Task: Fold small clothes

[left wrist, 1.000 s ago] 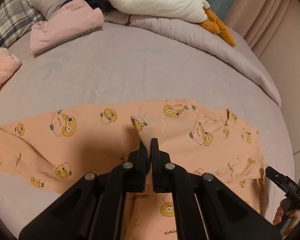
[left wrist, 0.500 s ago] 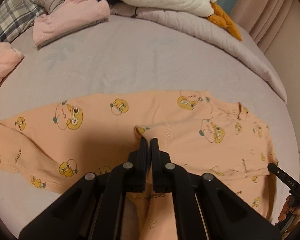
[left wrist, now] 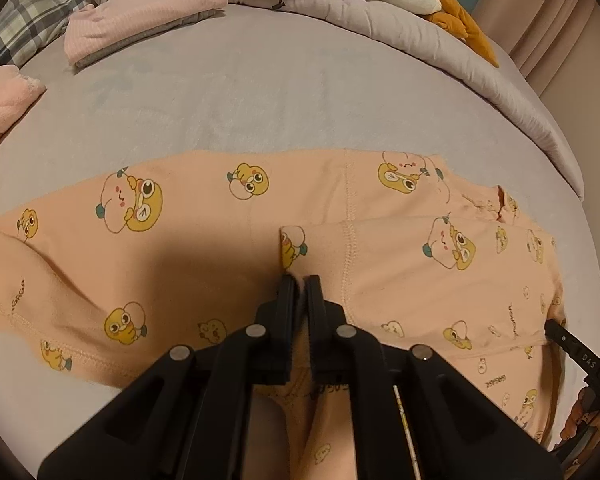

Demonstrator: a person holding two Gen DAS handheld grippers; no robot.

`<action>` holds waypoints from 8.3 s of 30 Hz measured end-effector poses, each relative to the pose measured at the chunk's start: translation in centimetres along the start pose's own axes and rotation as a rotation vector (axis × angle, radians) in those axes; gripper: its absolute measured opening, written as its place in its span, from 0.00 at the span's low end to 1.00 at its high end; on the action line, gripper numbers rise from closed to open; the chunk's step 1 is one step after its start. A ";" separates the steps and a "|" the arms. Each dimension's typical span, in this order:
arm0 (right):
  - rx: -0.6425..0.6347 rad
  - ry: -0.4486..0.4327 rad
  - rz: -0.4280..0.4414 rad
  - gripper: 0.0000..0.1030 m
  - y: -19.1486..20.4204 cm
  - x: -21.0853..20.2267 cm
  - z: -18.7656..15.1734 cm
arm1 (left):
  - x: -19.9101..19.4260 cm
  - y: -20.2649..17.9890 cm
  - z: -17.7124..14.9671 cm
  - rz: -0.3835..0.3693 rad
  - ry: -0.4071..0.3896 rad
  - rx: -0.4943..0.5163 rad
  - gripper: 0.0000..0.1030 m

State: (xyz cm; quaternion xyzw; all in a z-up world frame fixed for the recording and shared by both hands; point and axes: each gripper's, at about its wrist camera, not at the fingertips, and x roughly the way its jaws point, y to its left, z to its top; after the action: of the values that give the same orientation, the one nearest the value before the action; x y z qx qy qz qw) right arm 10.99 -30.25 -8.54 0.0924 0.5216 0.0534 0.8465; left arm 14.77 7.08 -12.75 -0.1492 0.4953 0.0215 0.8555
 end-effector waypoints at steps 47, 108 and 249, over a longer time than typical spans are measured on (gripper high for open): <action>-0.142 -0.169 0.110 0.72 10.8 -7.5 -0.8 | -9.7 25.4 -5.2 0.193 -0.159 -0.669 0.43; 0.032 -0.184 0.118 0.72 2.9 -8.6 -2.0 | -3.5 -9.6 -1.5 -0.279 -0.012 0.161 0.57; -0.162 -0.197 0.033 0.69 0.2 -12.3 -2.4 | -9.8 -0.7 -10.6 -0.017 -0.004 0.099 0.73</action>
State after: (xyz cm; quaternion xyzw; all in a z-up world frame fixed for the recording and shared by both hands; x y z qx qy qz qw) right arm 3.34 -32.15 1.16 0.0373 0.4283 0.1000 0.8973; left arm 1.04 4.53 -9.11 -0.1106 0.4926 -0.0101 0.8631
